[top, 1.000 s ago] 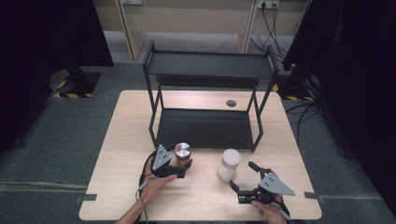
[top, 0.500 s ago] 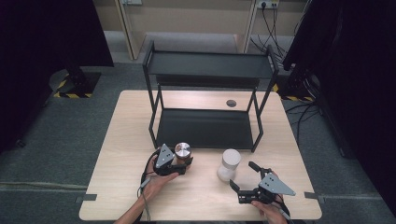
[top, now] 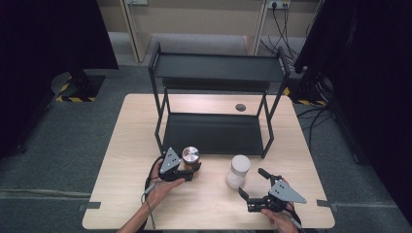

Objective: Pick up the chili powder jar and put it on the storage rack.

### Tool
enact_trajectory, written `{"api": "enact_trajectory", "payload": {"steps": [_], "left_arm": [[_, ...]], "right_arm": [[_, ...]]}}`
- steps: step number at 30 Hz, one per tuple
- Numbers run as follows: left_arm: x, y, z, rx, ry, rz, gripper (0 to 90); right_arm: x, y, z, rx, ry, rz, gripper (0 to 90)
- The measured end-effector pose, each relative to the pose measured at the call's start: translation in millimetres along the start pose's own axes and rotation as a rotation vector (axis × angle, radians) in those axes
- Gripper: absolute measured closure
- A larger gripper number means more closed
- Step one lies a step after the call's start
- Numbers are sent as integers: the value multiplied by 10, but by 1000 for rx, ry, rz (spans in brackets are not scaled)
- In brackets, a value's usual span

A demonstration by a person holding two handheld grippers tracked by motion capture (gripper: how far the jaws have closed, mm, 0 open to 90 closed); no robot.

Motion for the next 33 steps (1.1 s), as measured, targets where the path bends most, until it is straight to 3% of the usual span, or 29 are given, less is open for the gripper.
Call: {"api": "enact_trajectory", "payload": {"steps": [6, 9, 15, 33], "left_arm": [[45, 5, -138, -24, -1, 2, 303], [69, 24, -224, -8, -14, 12, 304], [128, 19, -380, -16, -26, 22, 304], [253, 35, -554, 1, -29, 29, 304]], "right_arm": [[0, 1, -1, 0, -1, -2, 4], [0, 3, -1, 0, -1, -3, 4], [0, 7, -1, -1, 0, -6, 4], [-1, 4, -5, -6, -3, -5, 4]]}}
Point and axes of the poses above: each handheld gripper's, and its own axes: x roughly backward along the jaws, z roughly out of its underside, y roughly to its left, the point moved 10 cm from there along -x, roughly forward along the jaws, and after that the axes turned 6 degrees about x, right-handed, at the moved point
